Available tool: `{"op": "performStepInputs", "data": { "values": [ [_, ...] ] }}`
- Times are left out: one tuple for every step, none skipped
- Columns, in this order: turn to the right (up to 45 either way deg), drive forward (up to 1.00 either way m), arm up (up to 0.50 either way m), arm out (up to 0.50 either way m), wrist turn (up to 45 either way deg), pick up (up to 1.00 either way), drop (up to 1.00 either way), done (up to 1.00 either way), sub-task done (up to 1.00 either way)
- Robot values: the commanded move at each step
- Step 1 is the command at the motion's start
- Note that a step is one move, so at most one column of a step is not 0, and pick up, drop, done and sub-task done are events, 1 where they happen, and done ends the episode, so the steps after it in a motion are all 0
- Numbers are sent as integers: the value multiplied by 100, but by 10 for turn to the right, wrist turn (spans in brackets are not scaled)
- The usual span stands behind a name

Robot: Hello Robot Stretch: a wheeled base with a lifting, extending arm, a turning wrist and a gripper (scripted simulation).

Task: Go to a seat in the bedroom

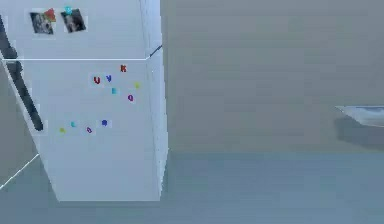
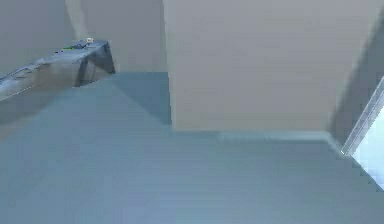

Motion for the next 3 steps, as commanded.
{"op": "performStepInputs", "data": {
  "values": [
    [-450, 0, 0, 0, 0, 0, 0, 0, 0],
    [-450, 0, 0, 0, 0, 0, 0, 0, 0],
    [-180, 0, 0, 0, 0, 0, 0, 0, 0]
  ]
}}
